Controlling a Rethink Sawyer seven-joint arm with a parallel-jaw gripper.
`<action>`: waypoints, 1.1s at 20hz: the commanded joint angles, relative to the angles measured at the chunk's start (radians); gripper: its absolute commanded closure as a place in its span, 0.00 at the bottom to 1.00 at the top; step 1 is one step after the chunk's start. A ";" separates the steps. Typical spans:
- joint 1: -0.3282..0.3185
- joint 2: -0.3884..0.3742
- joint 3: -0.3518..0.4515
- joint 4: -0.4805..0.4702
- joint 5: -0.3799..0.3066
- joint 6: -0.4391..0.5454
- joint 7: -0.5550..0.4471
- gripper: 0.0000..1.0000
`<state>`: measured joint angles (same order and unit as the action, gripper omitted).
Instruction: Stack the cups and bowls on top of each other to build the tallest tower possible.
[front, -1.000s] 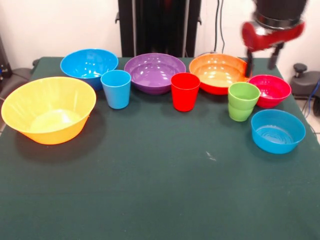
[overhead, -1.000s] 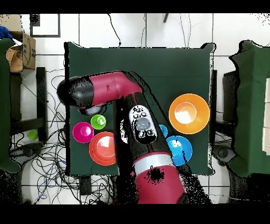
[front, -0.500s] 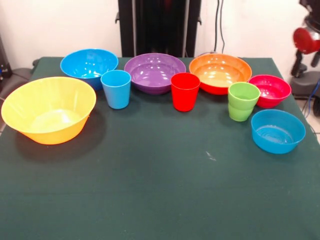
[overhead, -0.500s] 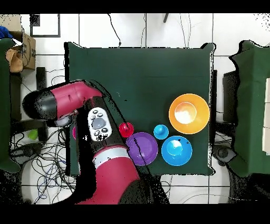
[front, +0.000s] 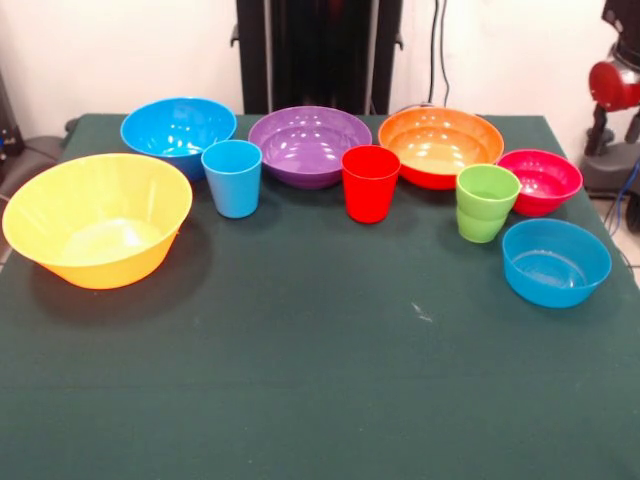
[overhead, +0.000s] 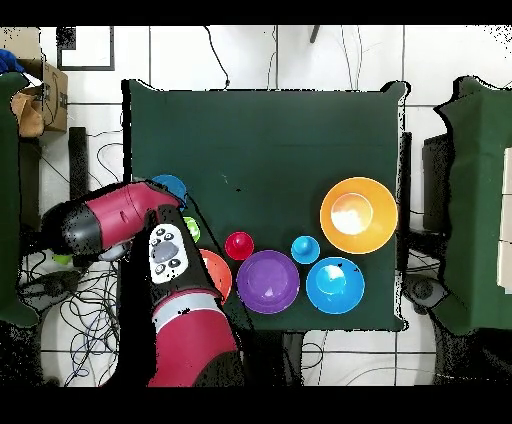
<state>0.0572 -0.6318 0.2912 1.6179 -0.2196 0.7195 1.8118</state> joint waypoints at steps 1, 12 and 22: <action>0.018 0.013 -0.073 0.122 -0.081 -0.117 0.132 0.00; 0.089 0.069 -0.124 0.059 -0.035 -0.118 0.145 0.00; 0.133 0.157 -0.167 -0.022 -0.019 -0.147 0.164 0.00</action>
<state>0.1619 -0.5427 0.1424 1.6636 -0.2223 0.6414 1.8153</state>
